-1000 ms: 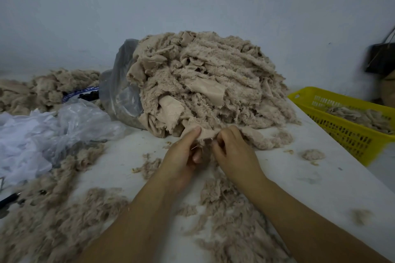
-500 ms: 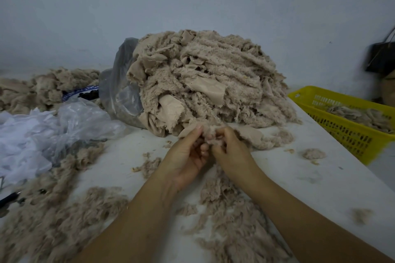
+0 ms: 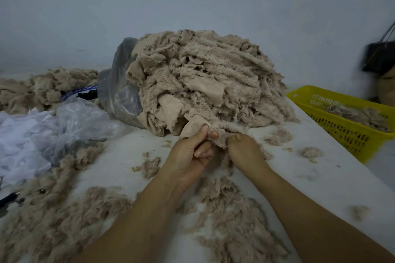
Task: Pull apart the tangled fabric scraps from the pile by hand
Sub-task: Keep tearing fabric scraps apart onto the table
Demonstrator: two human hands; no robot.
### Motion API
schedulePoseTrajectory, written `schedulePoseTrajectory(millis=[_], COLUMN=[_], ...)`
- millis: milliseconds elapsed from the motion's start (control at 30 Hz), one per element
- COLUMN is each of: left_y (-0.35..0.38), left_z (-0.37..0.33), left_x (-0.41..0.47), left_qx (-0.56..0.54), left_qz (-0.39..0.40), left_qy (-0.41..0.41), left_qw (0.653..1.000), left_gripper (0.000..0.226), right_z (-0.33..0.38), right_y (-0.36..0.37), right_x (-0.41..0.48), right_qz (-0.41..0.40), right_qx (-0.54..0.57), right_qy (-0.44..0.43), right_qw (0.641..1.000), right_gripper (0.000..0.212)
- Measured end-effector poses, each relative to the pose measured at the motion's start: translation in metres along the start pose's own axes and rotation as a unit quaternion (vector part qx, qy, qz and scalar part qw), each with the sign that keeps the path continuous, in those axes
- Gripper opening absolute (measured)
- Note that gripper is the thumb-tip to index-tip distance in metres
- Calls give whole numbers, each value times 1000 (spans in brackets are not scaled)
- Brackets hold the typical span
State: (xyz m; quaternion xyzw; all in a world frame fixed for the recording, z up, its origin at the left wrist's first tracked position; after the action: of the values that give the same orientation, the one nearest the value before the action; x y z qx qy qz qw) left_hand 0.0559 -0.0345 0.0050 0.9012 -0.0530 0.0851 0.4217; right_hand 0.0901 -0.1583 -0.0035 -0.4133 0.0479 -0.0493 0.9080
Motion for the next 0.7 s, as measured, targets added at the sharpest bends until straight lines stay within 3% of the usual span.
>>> schedulePoseTrajectory(millis=[67, 233, 267, 300, 333, 467, 533, 667, 700], left_y=[2, 8, 8, 7, 3, -24, -32, -30, -27], left_z=[1, 1, 1, 1, -1, -14, -17, -4, 0], left_x=[0, -3, -3, -3, -1, 9, 11, 8, 6], left_qx=[4, 33, 54, 76, 92, 37, -14, -2, 14], left_qz=[7, 39, 45, 41, 25, -102, -131, -142, -131], left_qy=[0, 2, 5, 11, 22, 59, 55, 24, 14], left_qw=[1000, 999, 998, 996, 995, 992, 990, 990, 991], left_gripper=[21, 26, 29, 31, 30, 21, 21, 18, 19], right_z=[-6, 14, 7, 5, 5, -5, 0, 10, 12], right_y=[-3, -13, -17, -18, -5, 6, 5, 1, 0], right_x=[7, 8, 15, 13, 8, -3, -4, -7, -8], right_qz=[1, 30, 26, 53, 131, 239, 281, 339, 346], right_qx=[99, 58, 74, 110, 134, 258, 365, 624, 654], right_qy=[27, 5, 12, 15, 33, 22, -4, 47, 44], right_qw=[995, 998, 997, 992, 982, 936, 887, 702, 671], right_gripper=[26, 8, 19, 18, 5, 34, 44, 32, 28])
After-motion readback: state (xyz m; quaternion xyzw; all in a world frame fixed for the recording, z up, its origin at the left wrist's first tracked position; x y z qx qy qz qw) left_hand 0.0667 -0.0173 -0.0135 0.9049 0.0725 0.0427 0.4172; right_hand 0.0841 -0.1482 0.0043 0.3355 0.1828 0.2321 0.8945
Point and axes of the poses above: each hand's wrist, its own x-axis towards the middle knuckle, its own y-axis out of the palm, z = x × y, the point moved 6 cm from there along x, towards the middle knuckle, and after that the axes turned 15 degrees about y, right-handed, at the moved point
